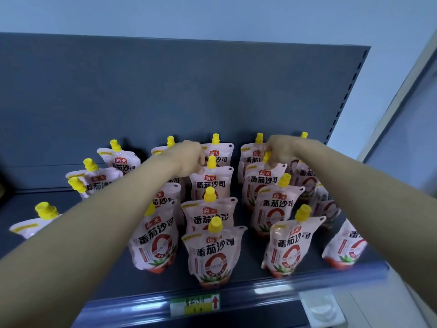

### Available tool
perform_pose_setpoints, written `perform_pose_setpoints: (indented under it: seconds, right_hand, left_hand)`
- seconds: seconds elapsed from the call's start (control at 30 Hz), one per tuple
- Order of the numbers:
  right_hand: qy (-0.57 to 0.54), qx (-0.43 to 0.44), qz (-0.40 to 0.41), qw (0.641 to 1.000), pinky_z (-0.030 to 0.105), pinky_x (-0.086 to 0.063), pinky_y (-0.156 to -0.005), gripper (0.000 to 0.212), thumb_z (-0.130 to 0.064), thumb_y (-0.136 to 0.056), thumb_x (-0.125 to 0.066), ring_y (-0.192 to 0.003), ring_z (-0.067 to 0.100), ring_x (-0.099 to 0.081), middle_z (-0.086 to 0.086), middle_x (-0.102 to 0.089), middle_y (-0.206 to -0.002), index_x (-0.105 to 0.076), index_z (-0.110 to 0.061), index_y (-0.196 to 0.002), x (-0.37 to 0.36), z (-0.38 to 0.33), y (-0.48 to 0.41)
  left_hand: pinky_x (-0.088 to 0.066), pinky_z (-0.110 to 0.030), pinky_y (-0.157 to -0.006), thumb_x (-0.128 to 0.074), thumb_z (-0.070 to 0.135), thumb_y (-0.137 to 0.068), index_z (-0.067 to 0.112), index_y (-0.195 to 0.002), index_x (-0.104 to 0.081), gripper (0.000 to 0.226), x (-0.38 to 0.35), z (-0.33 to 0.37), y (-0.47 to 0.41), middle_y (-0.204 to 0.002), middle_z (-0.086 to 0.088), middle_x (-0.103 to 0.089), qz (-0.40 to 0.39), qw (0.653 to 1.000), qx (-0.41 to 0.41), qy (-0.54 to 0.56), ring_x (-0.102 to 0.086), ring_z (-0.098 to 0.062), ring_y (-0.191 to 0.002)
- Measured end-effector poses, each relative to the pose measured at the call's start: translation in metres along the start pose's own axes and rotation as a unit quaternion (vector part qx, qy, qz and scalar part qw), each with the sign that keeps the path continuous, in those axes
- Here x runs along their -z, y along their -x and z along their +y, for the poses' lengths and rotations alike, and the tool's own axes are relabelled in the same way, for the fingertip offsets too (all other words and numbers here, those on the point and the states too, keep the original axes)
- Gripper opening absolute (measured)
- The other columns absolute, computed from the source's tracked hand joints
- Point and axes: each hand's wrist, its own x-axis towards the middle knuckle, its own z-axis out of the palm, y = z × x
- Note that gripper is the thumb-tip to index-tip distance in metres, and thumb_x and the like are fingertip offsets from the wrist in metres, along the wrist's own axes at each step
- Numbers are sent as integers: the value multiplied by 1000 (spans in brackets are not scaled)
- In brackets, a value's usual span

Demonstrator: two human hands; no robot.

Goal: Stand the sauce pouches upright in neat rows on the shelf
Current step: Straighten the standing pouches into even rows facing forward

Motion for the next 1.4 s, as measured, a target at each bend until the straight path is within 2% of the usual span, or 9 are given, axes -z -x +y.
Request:
perform_pose_setpoints:
  seconds: [0.2,0.37,0.47,0.57,0.7,0.77,0.9,1.07,1.4]
  right_hand:
    - [32,92,61,993,29,-46,-93,40,-14,-88,-62,-115,27,-56,7,-61,-126,-59,-10,-127,24,-32,18]
    - [-108,257,32,960,21,-46,-76,28,-7,-85,-63,-99,17,-62,-3,-66,-96,-67,-11,-113,32,-100,33]
    - [-75,324,-16,943,14,-42,-63,29,-9,-86,-65,-92,13,-58,-2,-69,-103,-67,-10,-114,27,-138,35]
    - [-58,356,-33,932,28,-50,-85,29,-11,-86,-66,-103,21,-62,6,-70,-114,-67,-8,-115,20,-165,31]
    - [6,343,-12,939,33,-48,-75,26,-8,-83,-63,-83,27,-58,23,-66,-114,-67,6,-105,12,-190,26]
    - [50,318,8,947,32,-44,-68,30,-13,-81,-66,-78,28,-55,26,-67,-108,-65,10,-100,11,-197,21]
    - [39,292,-20,955,29,-36,-64,16,-14,-80,-69,-75,23,-46,14,-49,-84,-60,-3,-87,7,-202,13]
    - [1,258,-41,965,27,-29,-51,34,-21,-85,-64,-66,23,-41,3,-38,-62,-43,-14,-60,-11,-210,10]
    - [-62,160,-46,984,28,-31,-54,27,-26,-84,-63,-65,22,-42,6,-45,-70,-44,-15,-68,-18,-229,20]
  left_hand:
    - [-50,-33,-88,-66,14,-82,11,-97,-70,16,23,-2,24,-102,-5,-69,83,993,26,74,-63,-23,-95]
    - [-46,-26,-72,-65,9,-82,12,-93,-70,13,42,-12,69,-92,-3,-71,97,986,60,119,-62,-17,-82]
    - [-51,-29,-74,-66,11,-80,16,-89,-70,11,44,-25,107,-84,-1,-71,106,983,100,115,-65,-19,-78]
    - [-45,-20,-64,-68,12,-79,15,-90,-71,12,39,-46,144,-74,5,-65,136,976,145,91,-59,-10,-68]
    - [-36,-2,-55,-72,15,-77,22,-85,-67,12,31,-69,176,-66,23,-56,147,965,183,114,-55,7,-60]
    - [-37,0,-56,-75,19,-74,20,-83,-67,11,23,-69,177,-70,17,-60,139,967,163,140,-56,4,-64]
    - [-47,-22,-76,-78,38,-69,17,-88,-69,29,6,-62,164,-85,1,-69,30,967,110,227,-61,-10,-78]
    - [-42,-28,-56,-69,20,-79,8,-61,-58,24,-20,-68,150,-64,-6,-54,-76,983,67,154,-46,-12,-52]
    - [-40,-28,-56,-68,21,-82,6,-60,-57,28,-17,-99,164,-58,-2,-52,-131,987,-21,92,-49,-14,-55]
